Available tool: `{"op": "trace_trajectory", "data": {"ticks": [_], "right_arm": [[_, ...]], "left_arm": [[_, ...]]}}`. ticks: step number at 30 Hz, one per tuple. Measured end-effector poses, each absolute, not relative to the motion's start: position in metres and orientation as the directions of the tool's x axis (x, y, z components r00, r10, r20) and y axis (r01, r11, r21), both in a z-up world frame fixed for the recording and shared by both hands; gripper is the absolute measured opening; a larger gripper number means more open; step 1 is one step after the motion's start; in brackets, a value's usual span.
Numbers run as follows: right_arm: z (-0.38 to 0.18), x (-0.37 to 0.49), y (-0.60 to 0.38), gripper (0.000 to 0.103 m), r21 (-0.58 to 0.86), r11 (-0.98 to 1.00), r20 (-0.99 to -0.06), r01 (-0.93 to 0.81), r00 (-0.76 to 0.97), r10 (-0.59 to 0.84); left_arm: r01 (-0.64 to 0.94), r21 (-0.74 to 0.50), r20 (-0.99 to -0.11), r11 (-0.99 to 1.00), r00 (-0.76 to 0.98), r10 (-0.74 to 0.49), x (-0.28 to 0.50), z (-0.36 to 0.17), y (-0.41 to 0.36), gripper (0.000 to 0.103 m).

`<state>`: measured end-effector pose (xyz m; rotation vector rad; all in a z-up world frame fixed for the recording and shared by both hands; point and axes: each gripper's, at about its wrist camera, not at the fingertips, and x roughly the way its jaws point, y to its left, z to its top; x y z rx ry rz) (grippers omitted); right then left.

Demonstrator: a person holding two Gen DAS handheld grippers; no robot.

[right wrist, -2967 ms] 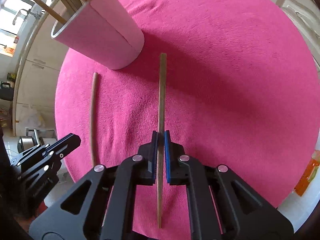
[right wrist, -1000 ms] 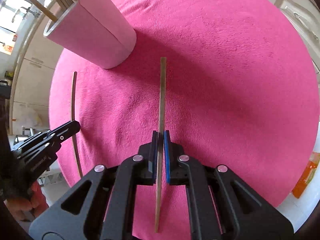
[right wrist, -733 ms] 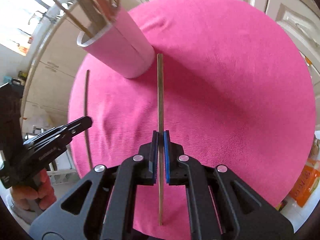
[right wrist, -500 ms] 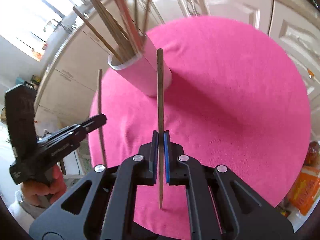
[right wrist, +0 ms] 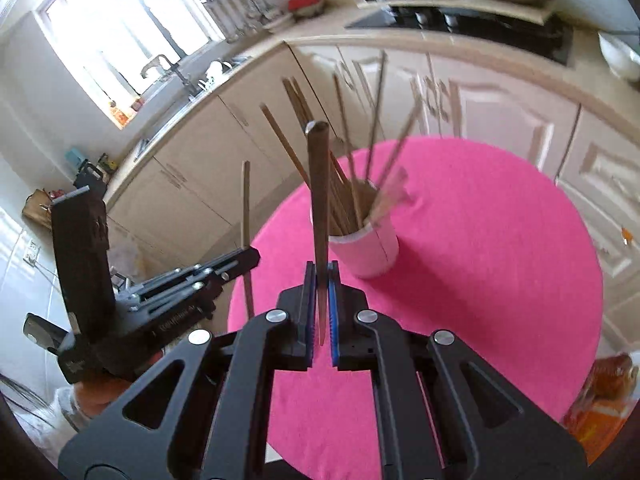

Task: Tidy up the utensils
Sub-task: 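Lift both held chopsticks above the pink cup and lower them in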

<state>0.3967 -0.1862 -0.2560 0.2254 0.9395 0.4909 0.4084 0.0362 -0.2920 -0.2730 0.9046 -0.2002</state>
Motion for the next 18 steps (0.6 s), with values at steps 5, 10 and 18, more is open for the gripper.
{"op": "trace_trajectory", "data": {"ticks": [5, 10, 18], "right_arm": [[-0.225, 0.412, -0.178, 0.006, 0.349, 0.871, -0.685, -0.347, 0.540, 0.489], [-0.198, 0.433, -0.174, 0.006, 0.291, 0.884, -0.661, -0.365, 0.592, 0.462], [-0.188, 0.455, -0.163, 0.006, 0.194, 0.906, -0.677, -0.377, 0.617, 0.401]], "left_arm": [[0.051, -0.303, -0.705, 0.952, 0.660, -0.260, 0.419, -0.271, 0.036, 0.005], [0.044, -0.292, -0.650, 0.955, 0.724, -0.232, 0.433, -0.246, 0.036, 0.005], [0.038, -0.296, -0.598, 0.955, 0.772, -0.216, 0.448, -0.227, 0.039, 0.005]]}}
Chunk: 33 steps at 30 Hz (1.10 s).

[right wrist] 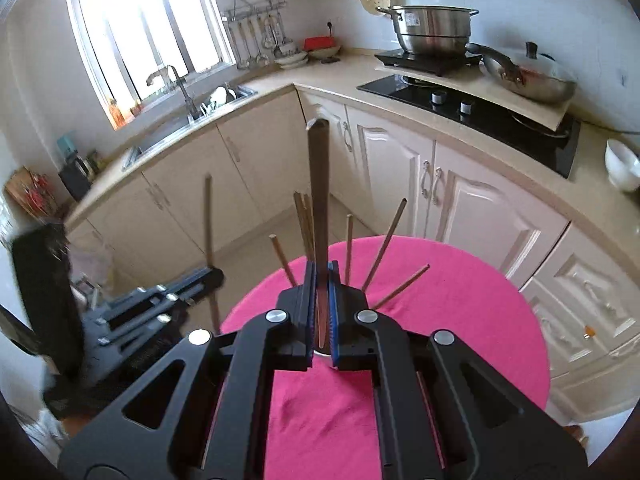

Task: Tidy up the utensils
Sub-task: 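Lift both held chopsticks above the pink cup and lower them in, then open both grippers to release the chopsticks into the cup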

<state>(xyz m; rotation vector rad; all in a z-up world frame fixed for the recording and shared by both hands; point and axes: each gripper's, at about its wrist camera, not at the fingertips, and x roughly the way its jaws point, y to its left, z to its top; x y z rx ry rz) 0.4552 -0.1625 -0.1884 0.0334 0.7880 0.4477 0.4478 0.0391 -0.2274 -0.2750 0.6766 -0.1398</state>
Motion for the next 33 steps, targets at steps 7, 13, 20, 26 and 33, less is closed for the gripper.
{"op": "trace_trajectory", "data": {"ticks": [7, 13, 20, 26, 33], "right_arm": [[-0.212, 0.460, -0.154, 0.006, 0.144, 0.915, -0.718, -0.377, 0.596, 0.359], [-0.244, 0.464, -0.144, 0.006, 0.110, 0.918, -0.774, -0.382, 0.546, 0.320], [-0.274, 0.466, -0.140, 0.007, 0.072, 0.927, -0.798, -0.367, 0.537, 0.274], [-0.271, 0.468, -0.146, 0.018, 0.121, 0.928, -0.800, -0.351, 0.520, 0.301], [-0.237, 0.460, -0.168, 0.055, 0.171, 0.932, -0.736, -0.319, 0.588, 0.336]], "left_arm": [[0.036, -0.284, -0.594, 0.958, 0.778, -0.205, 0.454, -0.228, 0.037, 0.005], [0.035, -0.279, -0.600, 0.960, 0.774, -0.202, 0.454, -0.232, 0.036, 0.005], [0.030, -0.273, -0.600, 0.961, 0.775, -0.195, 0.455, -0.233, 0.034, 0.005], [0.035, -0.283, -0.586, 0.959, 0.785, -0.202, 0.456, -0.233, 0.031, 0.005], [0.046, -0.305, -0.546, 0.951, 0.810, -0.214, 0.461, -0.228, 0.023, 0.005]]}}
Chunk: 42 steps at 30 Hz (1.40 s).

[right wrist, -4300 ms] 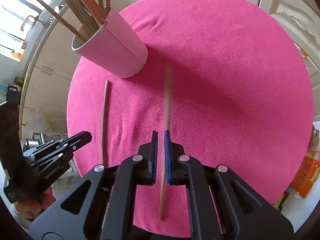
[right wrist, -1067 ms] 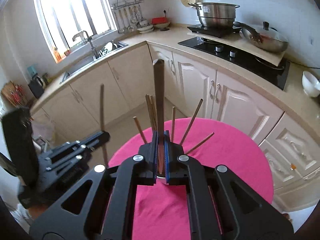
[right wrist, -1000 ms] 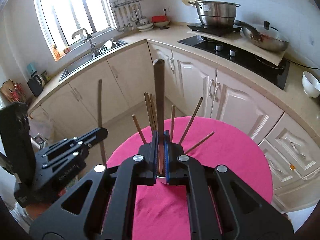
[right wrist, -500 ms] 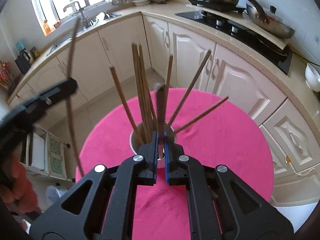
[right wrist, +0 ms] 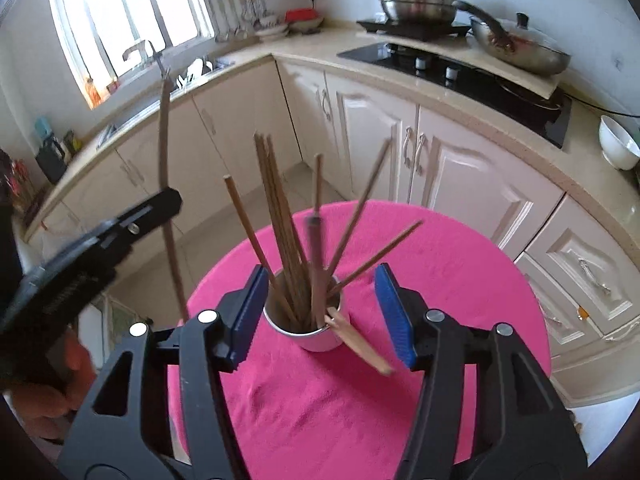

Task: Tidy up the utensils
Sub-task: 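Open both grippers to release the chopsticks into the cup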

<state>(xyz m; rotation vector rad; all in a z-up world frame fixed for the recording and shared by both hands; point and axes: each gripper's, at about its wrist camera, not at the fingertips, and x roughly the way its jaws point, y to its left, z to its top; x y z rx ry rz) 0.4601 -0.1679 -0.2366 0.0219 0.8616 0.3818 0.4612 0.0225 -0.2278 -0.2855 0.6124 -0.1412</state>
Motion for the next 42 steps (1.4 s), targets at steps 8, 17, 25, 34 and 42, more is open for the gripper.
{"op": "trace_trajectory", "data": {"ticks": [8, 17, 25, 34, 42], "right_arm": [[-0.208, 0.456, -0.211, 0.056, 0.250, 0.935, -0.672, -0.251, 0.651, 0.355], [-0.233, 0.455, -0.256, 0.058, 0.324, 0.937, -0.690, -0.132, 0.644, 0.330], [-0.273, 0.451, -0.271, 0.058, 0.374, 0.922, -0.700, -0.098, 0.622, 0.350], [-0.298, 0.445, -0.260, 0.058, 0.395, 0.910, -0.701, -0.128, 0.598, 0.388], [-0.297, 0.442, -0.253, 0.058, 0.379, 0.913, -0.700, -0.151, 0.599, 0.390]], "left_arm": [[0.064, -0.331, -0.451, 0.941, 0.865, -0.218, 0.472, -0.218, 0.008, 0.005], [0.057, -0.264, -0.365, 0.963, 0.918, -0.155, 0.489, -0.223, -0.011, 0.005], [0.029, -0.226, -0.316, 0.974, 0.943, -0.102, 0.498, -0.246, -0.021, 0.005], [0.014, -0.164, -0.356, 0.986, 0.931, -0.073, 0.489, -0.276, -0.030, 0.005], [0.006, -0.129, -0.452, 0.992, 0.890, -0.065, 0.482, -0.301, -0.032, 0.005]]}}
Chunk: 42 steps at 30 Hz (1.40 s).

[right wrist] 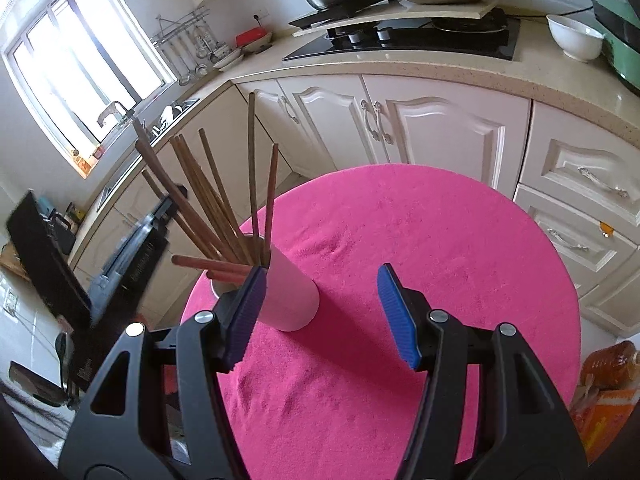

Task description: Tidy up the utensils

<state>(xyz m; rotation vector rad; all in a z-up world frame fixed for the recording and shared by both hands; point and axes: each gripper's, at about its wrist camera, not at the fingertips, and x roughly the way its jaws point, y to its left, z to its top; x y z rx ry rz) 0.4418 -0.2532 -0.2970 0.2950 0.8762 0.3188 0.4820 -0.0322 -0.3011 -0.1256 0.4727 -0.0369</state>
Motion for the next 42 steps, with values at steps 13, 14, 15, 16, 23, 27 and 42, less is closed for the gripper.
{"op": "trace_trajectory", "data": {"ticks": [13, 14, 15, 16, 23, 27, 42], "right_arm": [[-0.281, 0.429, -0.240, 0.058, 0.335, 0.918, -0.706, -0.211, 0.589, 0.393], [-0.278, 0.427, -0.238, 0.058, 0.330, 0.918, -0.705, -0.219, 0.590, 0.394], [-0.274, 0.424, -0.236, 0.058, 0.319, 0.919, -0.704, -0.230, 0.592, 0.393], [-0.271, 0.422, -0.234, 0.058, 0.314, 0.919, -0.704, -0.237, 0.592, 0.393], [-0.241, 0.395, -0.215, 0.058, 0.290, 0.909, -0.681, -0.299, 0.603, 0.416], [-0.216, 0.370, -0.203, 0.058, 0.259, 0.907, -0.656, -0.332, 0.629, 0.417], [-0.129, 0.190, -0.147, 0.068, 0.149, 0.925, -0.516, -0.350, 0.770, 0.374]], "left_arm": [[-0.034, -0.193, -0.570, 0.980, 0.817, -0.084, 0.443, -0.294, -0.020, 0.031], [-0.039, -0.199, -0.572, 0.979, 0.816, -0.084, 0.439, -0.290, -0.019, 0.032], [-0.051, -0.202, -0.574, 0.978, 0.815, -0.077, 0.432, -0.285, -0.017, 0.034], [-0.062, -0.205, -0.579, 0.977, 0.812, -0.070, 0.425, -0.279, -0.014, 0.037], [-0.110, -0.210, -0.603, 0.971, 0.797, -0.040, 0.382, -0.241, 0.001, 0.045], [-0.119, -0.209, -0.596, 0.971, 0.803, -0.030, 0.356, -0.217, 0.009, 0.048], [-0.053, -0.121, -0.477, 0.991, 0.879, -0.011, 0.178, -0.121, 0.049, 0.068]]}}
